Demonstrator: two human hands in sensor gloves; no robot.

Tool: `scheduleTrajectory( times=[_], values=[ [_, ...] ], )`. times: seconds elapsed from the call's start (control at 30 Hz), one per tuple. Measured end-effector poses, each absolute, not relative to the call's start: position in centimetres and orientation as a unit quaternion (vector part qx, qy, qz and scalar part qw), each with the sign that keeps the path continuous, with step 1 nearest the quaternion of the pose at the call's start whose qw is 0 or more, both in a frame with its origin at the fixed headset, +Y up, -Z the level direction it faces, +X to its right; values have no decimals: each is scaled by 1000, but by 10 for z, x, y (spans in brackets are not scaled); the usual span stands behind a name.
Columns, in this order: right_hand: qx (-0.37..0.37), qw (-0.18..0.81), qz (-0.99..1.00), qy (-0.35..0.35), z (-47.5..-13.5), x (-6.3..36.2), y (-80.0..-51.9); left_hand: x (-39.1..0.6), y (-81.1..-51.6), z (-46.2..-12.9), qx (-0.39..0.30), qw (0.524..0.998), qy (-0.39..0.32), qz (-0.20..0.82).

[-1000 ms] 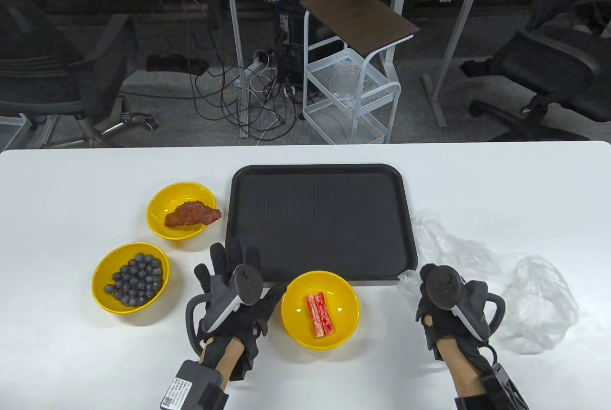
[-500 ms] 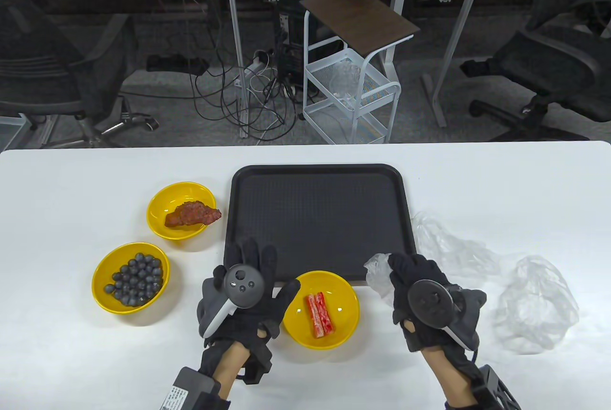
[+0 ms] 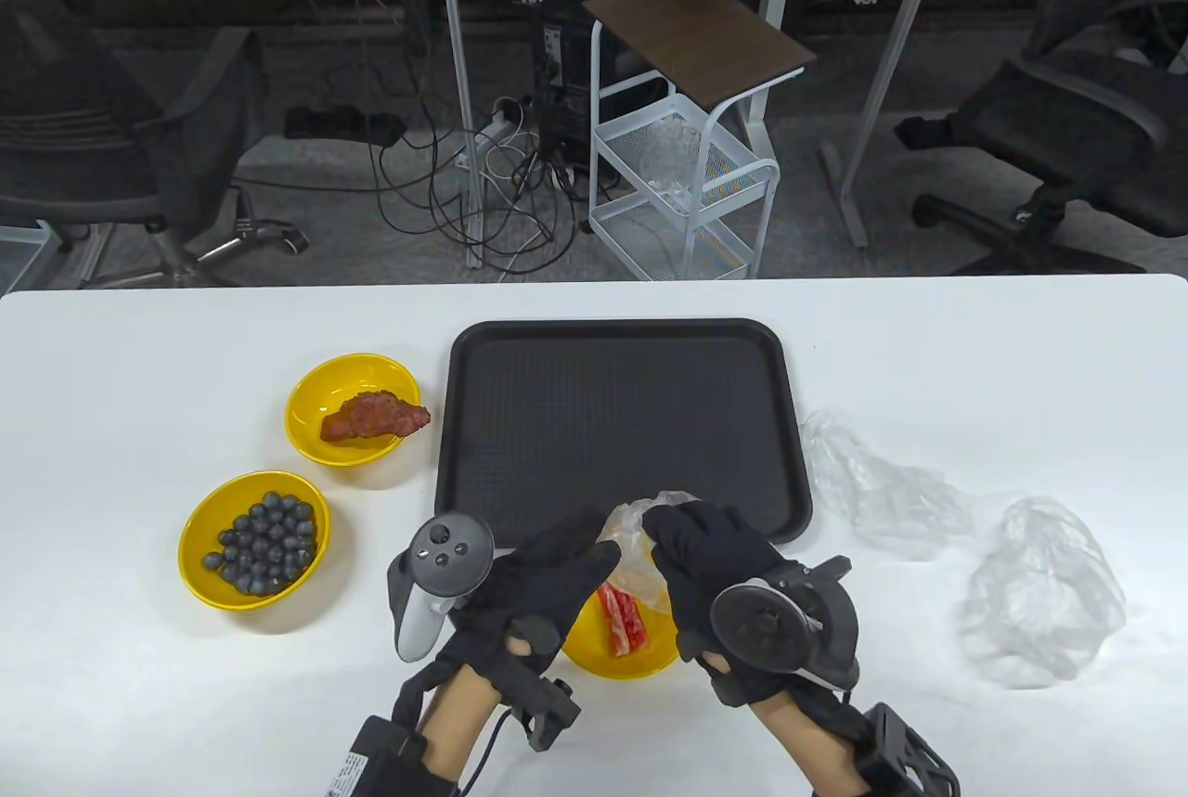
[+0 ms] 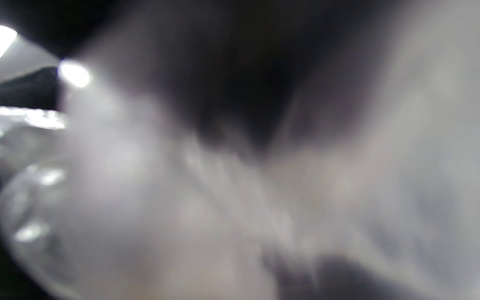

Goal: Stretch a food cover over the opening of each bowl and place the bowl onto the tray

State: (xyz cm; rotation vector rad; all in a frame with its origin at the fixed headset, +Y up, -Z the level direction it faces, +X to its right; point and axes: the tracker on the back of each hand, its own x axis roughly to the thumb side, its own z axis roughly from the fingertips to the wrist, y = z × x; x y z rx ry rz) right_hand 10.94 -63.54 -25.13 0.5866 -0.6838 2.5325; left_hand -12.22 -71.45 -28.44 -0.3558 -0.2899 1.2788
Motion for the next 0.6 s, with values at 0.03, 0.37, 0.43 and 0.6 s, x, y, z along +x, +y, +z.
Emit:
scheduleTrajectory(
  times=[0.03,0.37,0.43,0.6],
  values=[
    [215,243,913,-246,-252,108,-636,-122,-721,-286,-201,741,-146,624],
    [217,340,895,-191,-262,111,-661,-118,-741,-290,-224,641,-61,732],
    [209,367,891,-168,-265,119,-665,-121,-743,-290,-224,632,-50,740],
    [146,471,855,-159,-274,159,-674,-134,-743,-291,-207,621,-41,754]
  ],
)
